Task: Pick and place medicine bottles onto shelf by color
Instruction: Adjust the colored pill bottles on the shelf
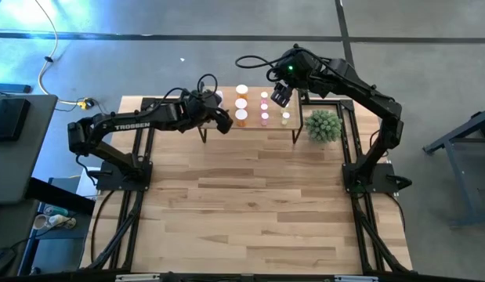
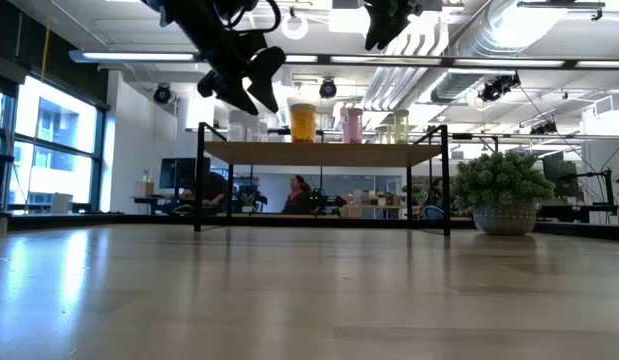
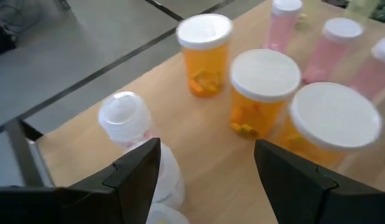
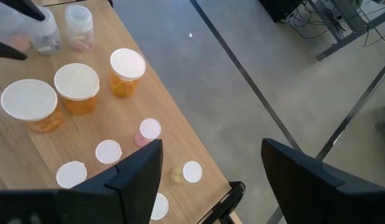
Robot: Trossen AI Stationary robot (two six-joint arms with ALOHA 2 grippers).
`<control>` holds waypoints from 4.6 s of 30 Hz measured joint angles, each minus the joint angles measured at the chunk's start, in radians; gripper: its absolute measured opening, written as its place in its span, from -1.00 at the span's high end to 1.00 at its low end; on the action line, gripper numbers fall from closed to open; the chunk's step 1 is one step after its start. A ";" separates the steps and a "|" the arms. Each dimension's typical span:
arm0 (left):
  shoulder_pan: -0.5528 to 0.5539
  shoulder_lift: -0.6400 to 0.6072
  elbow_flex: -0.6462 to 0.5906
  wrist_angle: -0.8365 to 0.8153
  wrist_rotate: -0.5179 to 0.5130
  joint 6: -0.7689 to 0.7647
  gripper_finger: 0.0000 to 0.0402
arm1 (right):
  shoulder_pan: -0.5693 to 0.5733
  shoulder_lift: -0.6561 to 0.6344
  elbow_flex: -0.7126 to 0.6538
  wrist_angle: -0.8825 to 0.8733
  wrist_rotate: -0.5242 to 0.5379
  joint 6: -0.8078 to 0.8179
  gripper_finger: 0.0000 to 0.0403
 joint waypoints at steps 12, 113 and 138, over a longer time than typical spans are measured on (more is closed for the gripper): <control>0.000 0.000 0.001 0.001 0.024 0.006 -0.25 | 0.000 0.000 0.000 0.000 0.000 -0.002 -0.31; -0.002 -0.288 0.076 -0.464 -0.301 0.001 -0.25 | 0.000 0.042 -0.001 0.042 0.008 0.018 -0.31; -0.006 -0.206 -0.038 -0.466 -0.301 -0.155 -0.25 | 0.000 0.042 -0.001 0.053 0.007 0.014 -0.31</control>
